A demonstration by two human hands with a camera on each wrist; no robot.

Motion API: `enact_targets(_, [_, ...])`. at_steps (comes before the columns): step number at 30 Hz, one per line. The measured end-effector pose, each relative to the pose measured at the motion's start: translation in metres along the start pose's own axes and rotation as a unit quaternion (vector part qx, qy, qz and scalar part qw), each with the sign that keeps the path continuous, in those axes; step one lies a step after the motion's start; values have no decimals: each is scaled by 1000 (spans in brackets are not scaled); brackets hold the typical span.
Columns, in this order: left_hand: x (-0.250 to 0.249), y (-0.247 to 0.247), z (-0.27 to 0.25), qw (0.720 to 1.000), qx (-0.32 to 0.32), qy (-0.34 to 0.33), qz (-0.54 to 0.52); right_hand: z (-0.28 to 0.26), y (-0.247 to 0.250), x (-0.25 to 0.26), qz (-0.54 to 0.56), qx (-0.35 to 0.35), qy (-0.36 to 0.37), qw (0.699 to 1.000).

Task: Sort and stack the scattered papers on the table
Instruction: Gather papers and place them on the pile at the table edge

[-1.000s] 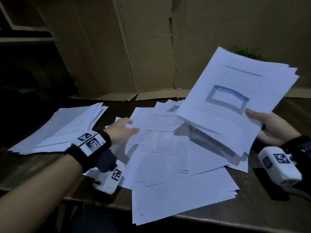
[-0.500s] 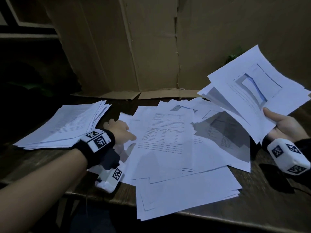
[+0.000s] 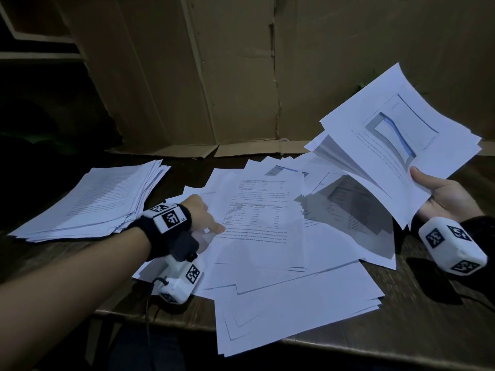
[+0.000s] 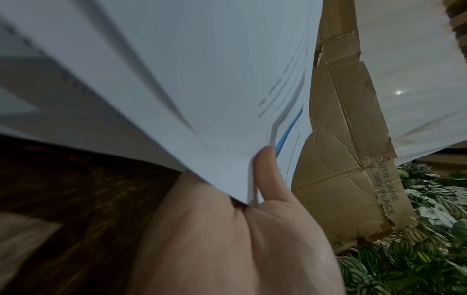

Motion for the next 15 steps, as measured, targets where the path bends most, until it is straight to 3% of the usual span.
enact_targets(8, [7, -5, -1, 994, -53, -95, -10, 0, 2, 1, -12, -8, -24, 1000])
enact_targets(11, [9, 8, -2, 994, -67, -84, -37, 1, 2, -1, -16, -30, -19, 999])
enact_targets(15, [6, 18, -7, 993, -63, -72, -63, 6, 2, -2, -22, -9, -14, 1000])
Point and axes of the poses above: each hand's wrist, its own z-axis towards the middle knuckle, its own y-axis out of the back of the hand, x = y × z, the point moved 2 cm from there along z, towards the middle knuckle, and after that the axes turned 12 degrees about -y, right-handed, at the moved point
